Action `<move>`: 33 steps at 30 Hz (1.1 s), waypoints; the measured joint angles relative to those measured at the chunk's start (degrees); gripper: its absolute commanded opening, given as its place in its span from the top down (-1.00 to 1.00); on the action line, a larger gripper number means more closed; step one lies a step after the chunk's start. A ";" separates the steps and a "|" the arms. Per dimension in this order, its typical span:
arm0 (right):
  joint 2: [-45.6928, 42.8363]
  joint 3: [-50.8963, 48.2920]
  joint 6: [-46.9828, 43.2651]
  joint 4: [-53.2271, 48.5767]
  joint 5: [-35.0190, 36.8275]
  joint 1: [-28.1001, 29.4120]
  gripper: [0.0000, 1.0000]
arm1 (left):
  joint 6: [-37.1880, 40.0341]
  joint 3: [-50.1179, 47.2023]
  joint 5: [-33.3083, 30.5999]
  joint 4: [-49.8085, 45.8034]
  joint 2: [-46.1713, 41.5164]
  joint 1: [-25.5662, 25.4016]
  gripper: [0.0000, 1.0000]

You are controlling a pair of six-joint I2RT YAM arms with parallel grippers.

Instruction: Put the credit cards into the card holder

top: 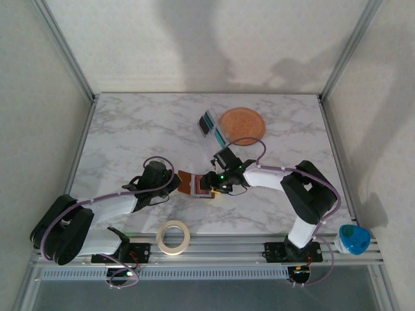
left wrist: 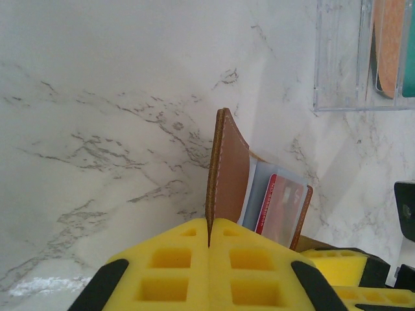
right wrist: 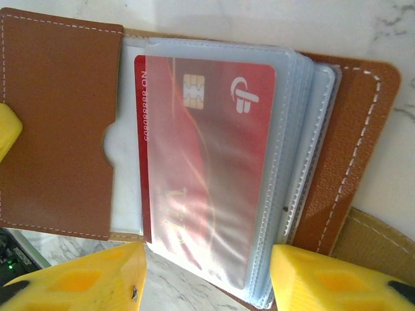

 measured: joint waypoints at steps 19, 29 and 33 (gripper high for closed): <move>0.15 -0.33 0.83 1.64 -1.51 -0.07 0.30 | 0.02 0.00 -0.02 0.00 0.33 -0.11 1.00; 0.24 -0.48 0.83 2.62 -1.95 -0.07 0.32 | 0.02 0.00 -0.20 0.02 0.35 -0.31 1.00; 0.24 -0.55 0.79 2.97 -2.80 -0.07 0.24 | 0.00 0.00 -0.20 0.02 0.72 -0.31 1.00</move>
